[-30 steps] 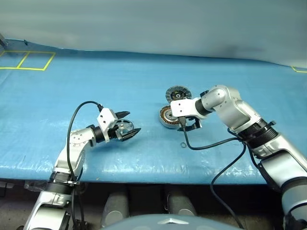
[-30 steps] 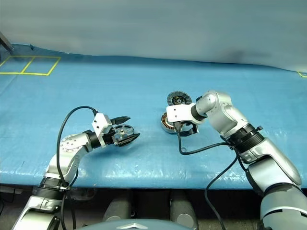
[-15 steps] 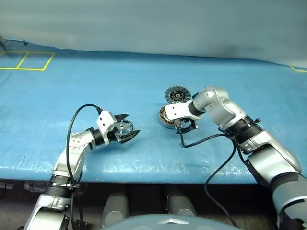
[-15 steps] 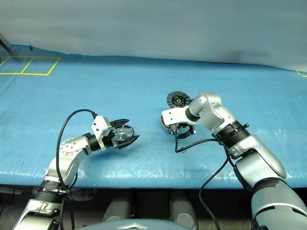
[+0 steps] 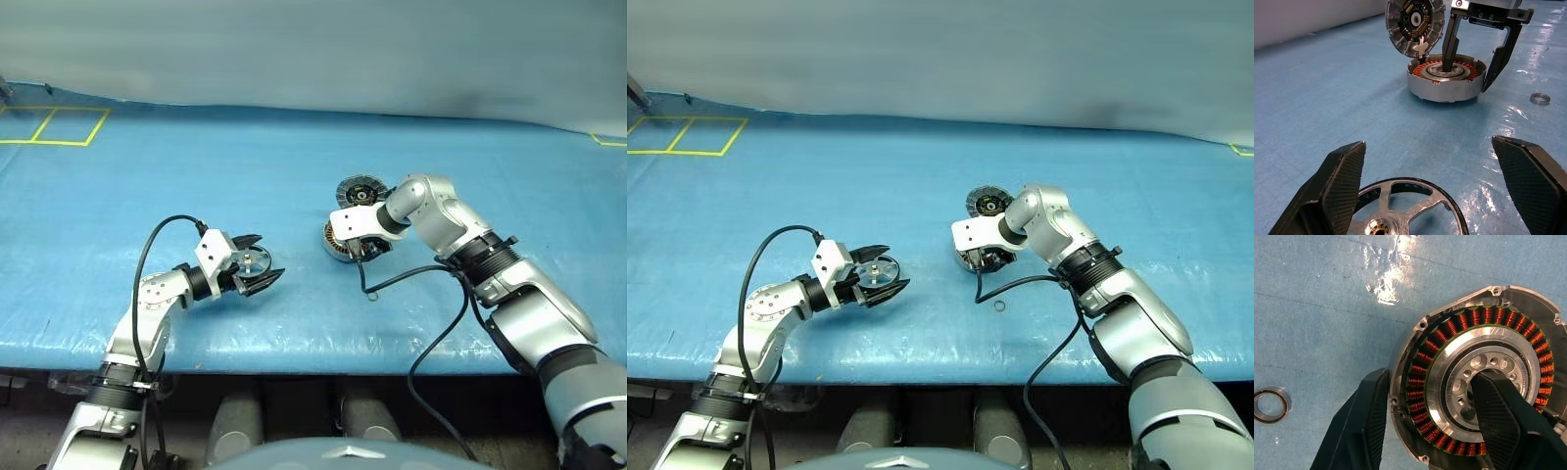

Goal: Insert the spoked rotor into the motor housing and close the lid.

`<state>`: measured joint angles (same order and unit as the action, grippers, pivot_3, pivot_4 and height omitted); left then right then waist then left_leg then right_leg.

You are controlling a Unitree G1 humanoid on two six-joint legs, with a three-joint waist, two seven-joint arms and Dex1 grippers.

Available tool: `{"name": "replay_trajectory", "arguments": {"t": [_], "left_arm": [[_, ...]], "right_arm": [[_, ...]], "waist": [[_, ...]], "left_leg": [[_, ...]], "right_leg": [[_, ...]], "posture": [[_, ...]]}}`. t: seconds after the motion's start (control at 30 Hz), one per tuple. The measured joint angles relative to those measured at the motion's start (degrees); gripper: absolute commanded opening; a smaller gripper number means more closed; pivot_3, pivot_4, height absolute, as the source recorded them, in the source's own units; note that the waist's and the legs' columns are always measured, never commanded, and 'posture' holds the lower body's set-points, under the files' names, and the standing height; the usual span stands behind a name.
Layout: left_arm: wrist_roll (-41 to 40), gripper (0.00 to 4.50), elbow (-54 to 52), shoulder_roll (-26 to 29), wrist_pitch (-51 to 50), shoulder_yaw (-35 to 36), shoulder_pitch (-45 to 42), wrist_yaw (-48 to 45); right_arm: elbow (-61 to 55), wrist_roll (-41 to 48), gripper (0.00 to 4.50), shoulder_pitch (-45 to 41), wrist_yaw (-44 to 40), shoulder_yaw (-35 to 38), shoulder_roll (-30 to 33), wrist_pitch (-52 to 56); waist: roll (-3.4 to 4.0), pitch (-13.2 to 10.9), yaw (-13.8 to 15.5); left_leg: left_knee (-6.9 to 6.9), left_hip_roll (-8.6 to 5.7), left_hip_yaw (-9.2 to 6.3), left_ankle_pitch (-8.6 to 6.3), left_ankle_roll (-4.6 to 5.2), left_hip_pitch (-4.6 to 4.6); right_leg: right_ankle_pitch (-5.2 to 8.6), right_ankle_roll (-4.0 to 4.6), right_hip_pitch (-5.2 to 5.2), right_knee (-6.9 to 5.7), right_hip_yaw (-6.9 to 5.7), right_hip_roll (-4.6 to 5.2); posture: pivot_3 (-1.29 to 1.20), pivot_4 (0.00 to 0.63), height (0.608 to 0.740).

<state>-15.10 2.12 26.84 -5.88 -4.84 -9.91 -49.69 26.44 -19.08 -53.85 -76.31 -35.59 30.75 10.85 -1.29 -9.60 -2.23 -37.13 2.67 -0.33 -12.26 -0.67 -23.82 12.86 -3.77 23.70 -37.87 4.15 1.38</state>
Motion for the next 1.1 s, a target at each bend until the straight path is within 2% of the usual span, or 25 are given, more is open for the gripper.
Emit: {"name": "replay_trajectory", "arguments": {"t": [0.13, 0.4, 0.63, 1.1], "left_arm": [[0.0, 4.5, 0.0, 0.4, -0.1, 0.2, 0.1, 0.1], [-0.1, 4.5, 0.0, 1.4, -0.3, 1.8, 0.2, 0.6], [-0.1, 4.5, 0.0, 1.4, -0.3, 1.8, 0.2, 0.7], [-0.1, 4.5, 0.0, 1.3, -0.3, 1.8, 0.1, 0.9]], "right_arm": [[-3.4, -0.4, 2.24, 1.9, 0.8, 0.8, 0.4, 0.9], [-18.4, -0.9, 2.24, 8.6, 1.5, 0.6, -0.7, 4.8], [-25.4, -1.0, 2.24, 11.2, 1.0, -0.6, -1.1, 7.6], [-30.0, -1.1, 2.24, 12.7, 0.7, -2.6, -1.8, 9.7]], "waist": [[0.0, 0.0, -0.1], [0.01, 0.0, -0.2], [0.01, 0.0, 0.2], [0.01, 0.0, 0.1]], "left_leg": [[0.03, 0.0, 0.0, 0.0, 0.0, 0.0], [0.1, 0.03, -0.03, -0.01, -0.01, -0.03], [0.02, 0.02, -0.02, 0.0, -0.02, -0.04], [0.03, 0.02, -0.03, 0.0, -0.02, -0.03]], "right_leg": [[0.01, 0.01, 0.03, 0.0, 0.0, 0.0], [0.02, 0.02, 0.07, -0.01, -0.04, -0.02], [0.16, 0.07, 0.05, -0.01, -0.03, -0.01], [0.16, 0.06, 0.05, 0.0, -0.05, -0.01]], "posture": [[0.0, 0.15, 0.74], [0.0, 0.15, 0.74], [0.0, 0.15, 0.74], [0.0, 0.15, 0.74]]}}
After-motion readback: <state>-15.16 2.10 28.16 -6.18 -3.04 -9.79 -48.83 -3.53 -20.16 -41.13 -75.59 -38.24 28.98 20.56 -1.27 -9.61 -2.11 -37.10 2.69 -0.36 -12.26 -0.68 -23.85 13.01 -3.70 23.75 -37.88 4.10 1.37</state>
